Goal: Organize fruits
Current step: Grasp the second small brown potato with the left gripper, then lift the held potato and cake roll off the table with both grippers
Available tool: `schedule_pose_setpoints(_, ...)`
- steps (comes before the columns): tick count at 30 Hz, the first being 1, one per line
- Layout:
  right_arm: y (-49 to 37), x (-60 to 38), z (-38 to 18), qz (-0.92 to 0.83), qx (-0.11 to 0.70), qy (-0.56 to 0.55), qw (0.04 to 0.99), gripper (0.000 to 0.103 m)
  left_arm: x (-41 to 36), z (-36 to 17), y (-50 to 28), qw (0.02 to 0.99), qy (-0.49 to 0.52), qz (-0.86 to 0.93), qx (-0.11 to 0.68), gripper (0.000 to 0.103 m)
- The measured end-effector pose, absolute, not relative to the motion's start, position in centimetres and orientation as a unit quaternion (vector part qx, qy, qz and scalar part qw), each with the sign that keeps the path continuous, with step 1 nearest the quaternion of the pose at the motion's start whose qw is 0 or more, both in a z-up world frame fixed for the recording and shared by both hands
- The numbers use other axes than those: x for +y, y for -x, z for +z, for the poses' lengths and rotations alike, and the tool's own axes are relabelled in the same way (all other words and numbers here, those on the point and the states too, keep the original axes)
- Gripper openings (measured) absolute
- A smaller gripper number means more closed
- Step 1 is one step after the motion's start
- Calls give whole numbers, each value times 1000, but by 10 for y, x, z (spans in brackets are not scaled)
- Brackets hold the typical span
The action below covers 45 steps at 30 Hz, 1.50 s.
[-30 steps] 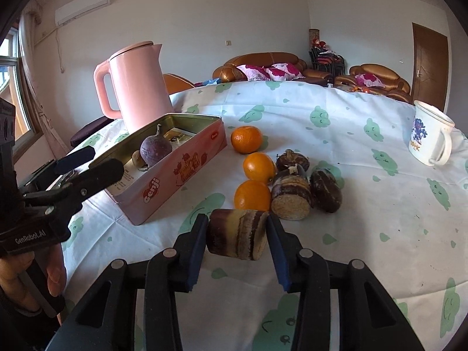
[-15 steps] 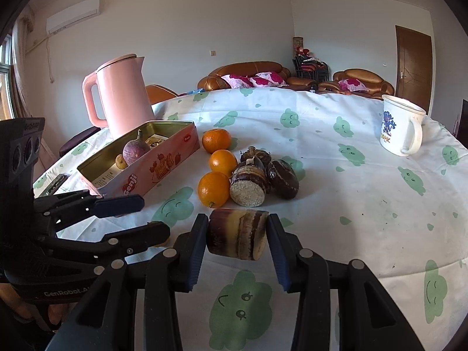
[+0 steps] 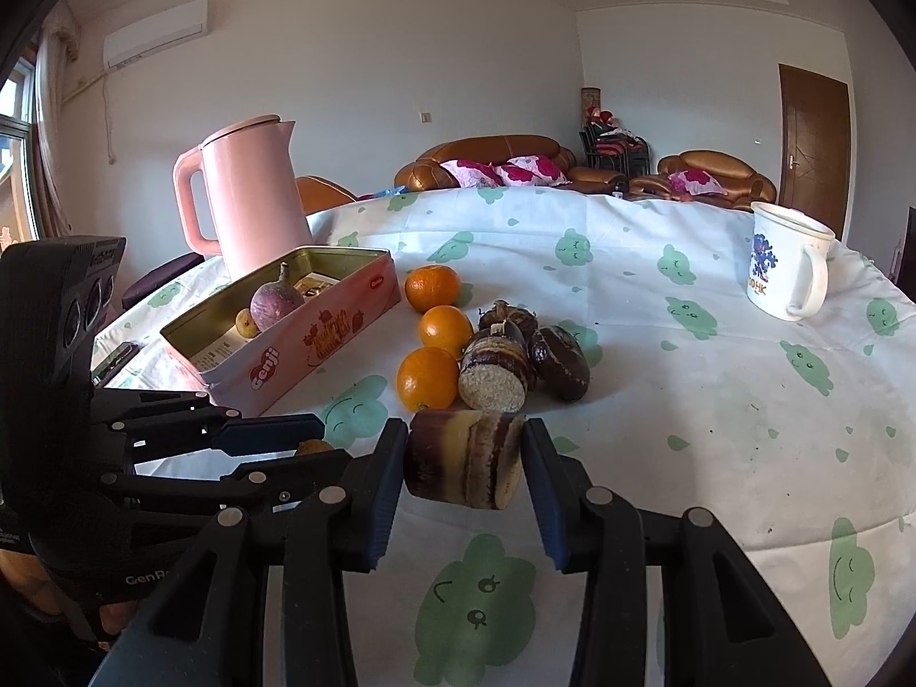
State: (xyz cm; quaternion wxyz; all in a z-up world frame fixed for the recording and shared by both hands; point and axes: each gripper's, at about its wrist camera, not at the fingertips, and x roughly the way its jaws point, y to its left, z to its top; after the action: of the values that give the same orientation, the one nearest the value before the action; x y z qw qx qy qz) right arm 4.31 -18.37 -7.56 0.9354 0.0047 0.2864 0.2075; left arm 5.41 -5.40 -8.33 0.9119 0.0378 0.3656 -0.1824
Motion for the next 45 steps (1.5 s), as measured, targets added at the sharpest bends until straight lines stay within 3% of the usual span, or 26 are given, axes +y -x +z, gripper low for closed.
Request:
schedule_pose_setpoints(18, -29, -185, -70, 210, 239, 2, 948, 43, -50, -70, -35, 944, -52, -150, 288, 29)
schedule_pose_setpoints(45, -18, -185, -66, 210, 203, 11, 956, 43, -40, -61, -22, 963, -32, -129, 236, 29)
